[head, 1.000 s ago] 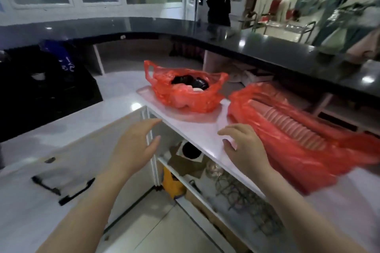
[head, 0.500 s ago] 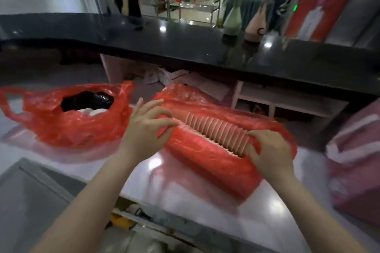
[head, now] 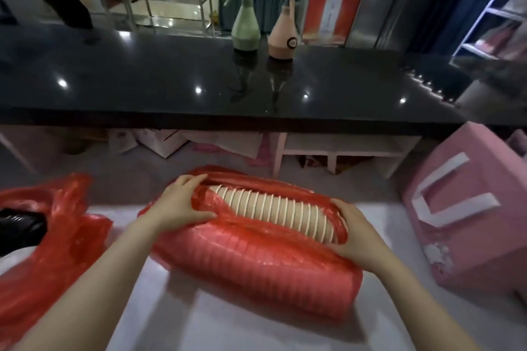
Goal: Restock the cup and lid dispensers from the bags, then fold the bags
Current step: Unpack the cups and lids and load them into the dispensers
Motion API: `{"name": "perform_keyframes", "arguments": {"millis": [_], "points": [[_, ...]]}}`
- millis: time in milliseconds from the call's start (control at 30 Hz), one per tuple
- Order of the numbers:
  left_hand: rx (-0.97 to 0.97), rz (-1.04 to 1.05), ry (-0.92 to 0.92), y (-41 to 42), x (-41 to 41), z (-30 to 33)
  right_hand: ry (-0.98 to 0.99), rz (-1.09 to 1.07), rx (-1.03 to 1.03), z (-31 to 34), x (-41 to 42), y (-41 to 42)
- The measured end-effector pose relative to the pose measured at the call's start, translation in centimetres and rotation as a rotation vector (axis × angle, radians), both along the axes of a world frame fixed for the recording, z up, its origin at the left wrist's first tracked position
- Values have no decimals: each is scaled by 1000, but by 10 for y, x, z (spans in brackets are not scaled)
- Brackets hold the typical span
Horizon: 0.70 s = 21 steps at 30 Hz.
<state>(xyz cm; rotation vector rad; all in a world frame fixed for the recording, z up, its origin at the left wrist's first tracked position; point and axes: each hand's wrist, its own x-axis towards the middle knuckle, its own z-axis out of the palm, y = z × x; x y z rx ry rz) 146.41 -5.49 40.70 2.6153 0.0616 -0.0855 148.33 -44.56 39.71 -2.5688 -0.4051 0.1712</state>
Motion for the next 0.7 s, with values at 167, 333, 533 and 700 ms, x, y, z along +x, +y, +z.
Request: {"name": "perform_keyframes", "arguments": {"millis": [167, 333, 533, 700], "points": [[-24, -25, 78, 12, 27, -11, 108, -87, 159, -9, 8, -9], [-146, -27, 71, 29, 38, -15, 172, -175, 266, -14, 11, -9], [-211, -14, -43, 36, 27, -20, 130, -370, 539, -34, -2, 5], [-285, -26, -46, 42, 8, -14, 83, -391, 621, -39, -15, 13]]}}
